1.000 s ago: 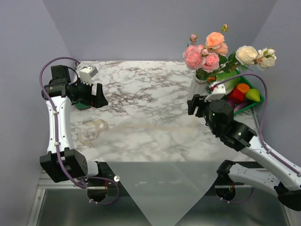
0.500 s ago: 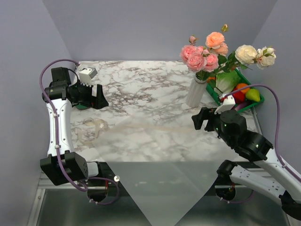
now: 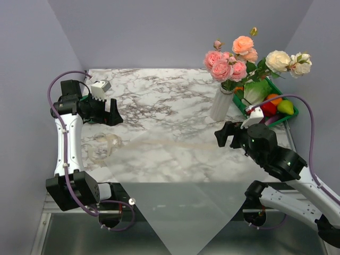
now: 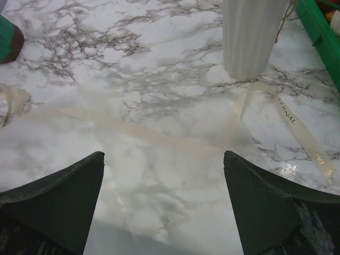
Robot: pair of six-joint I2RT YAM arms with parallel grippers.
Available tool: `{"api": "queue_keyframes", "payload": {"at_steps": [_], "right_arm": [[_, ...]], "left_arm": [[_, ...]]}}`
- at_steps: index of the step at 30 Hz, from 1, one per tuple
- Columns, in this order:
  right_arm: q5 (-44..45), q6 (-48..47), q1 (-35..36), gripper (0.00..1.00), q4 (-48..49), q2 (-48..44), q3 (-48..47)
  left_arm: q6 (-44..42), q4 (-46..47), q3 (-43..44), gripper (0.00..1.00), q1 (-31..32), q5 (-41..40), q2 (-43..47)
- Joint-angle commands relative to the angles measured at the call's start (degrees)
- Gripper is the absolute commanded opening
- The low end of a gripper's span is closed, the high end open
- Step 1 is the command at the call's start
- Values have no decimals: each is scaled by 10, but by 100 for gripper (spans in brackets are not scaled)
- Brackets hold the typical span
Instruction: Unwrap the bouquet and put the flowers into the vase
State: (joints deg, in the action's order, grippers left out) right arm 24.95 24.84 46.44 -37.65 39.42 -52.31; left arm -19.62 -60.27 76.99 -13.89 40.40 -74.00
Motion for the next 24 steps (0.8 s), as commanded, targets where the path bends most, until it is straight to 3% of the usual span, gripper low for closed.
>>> {"api": "queue_keyframes", "payload": {"at_steps": [1, 13, 24], "right_arm": [[-5, -1, 1, 100, -8, 19, -4], [-15, 13, 2, 100, -1, 58, -2], [-27, 21, 1, 100, 0, 37, 12]], "left_arm": [[3, 27, -10, 99, -4, -15, 1], [1, 40, -24, 99, -4, -23, -5], [10, 45, -35, 99, -5, -20, -4]]}}
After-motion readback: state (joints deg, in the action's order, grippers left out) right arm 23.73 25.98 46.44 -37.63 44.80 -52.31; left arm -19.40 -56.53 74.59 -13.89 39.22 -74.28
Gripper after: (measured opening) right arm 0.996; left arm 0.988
